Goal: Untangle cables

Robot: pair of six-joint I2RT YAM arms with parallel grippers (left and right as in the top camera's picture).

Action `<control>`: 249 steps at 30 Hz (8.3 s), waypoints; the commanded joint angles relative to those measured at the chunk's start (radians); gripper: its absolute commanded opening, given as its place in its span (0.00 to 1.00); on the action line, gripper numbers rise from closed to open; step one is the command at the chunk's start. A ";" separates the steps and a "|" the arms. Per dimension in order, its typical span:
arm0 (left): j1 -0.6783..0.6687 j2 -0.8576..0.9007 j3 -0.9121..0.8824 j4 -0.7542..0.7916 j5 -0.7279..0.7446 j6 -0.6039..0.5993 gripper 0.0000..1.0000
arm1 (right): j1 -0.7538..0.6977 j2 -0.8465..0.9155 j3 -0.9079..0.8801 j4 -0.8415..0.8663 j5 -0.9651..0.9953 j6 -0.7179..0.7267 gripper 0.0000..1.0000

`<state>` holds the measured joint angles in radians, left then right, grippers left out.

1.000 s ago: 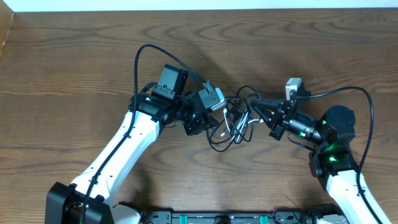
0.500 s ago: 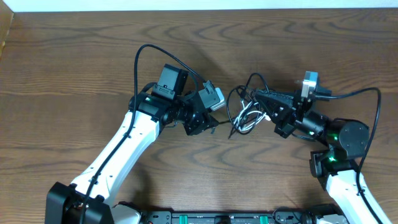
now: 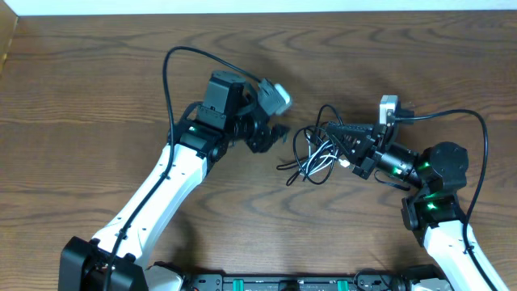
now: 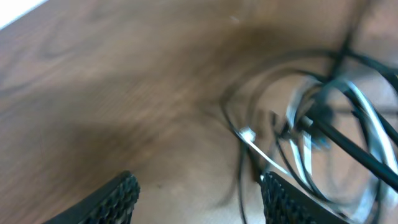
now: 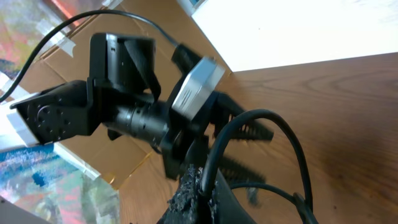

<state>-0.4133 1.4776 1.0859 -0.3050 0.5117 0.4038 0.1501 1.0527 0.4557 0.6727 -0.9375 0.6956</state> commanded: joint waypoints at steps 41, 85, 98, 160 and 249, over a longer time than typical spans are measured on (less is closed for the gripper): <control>-0.011 0.019 0.004 -0.053 0.237 -0.266 0.47 | 0.014 -0.005 0.012 -0.006 -0.075 -0.031 0.01; -0.057 0.019 0.004 -0.177 -0.151 -0.267 0.08 | 0.014 -0.005 0.012 0.181 -0.061 0.007 0.01; -0.056 0.019 0.004 -0.146 -0.170 -0.266 0.08 | 0.014 -0.005 0.012 0.172 -0.196 0.006 0.30; 0.103 0.019 0.003 -0.151 -0.472 -0.268 0.89 | 0.500 0.217 0.006 -0.817 0.381 -0.150 0.47; 0.102 0.019 0.002 -0.158 0.305 -0.045 0.90 | 0.219 0.174 0.279 -1.220 0.750 -0.135 0.88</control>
<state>-0.3115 1.4857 1.0859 -0.4633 0.8268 0.3416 0.3473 1.1873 0.7231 -0.5575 -0.1928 0.5659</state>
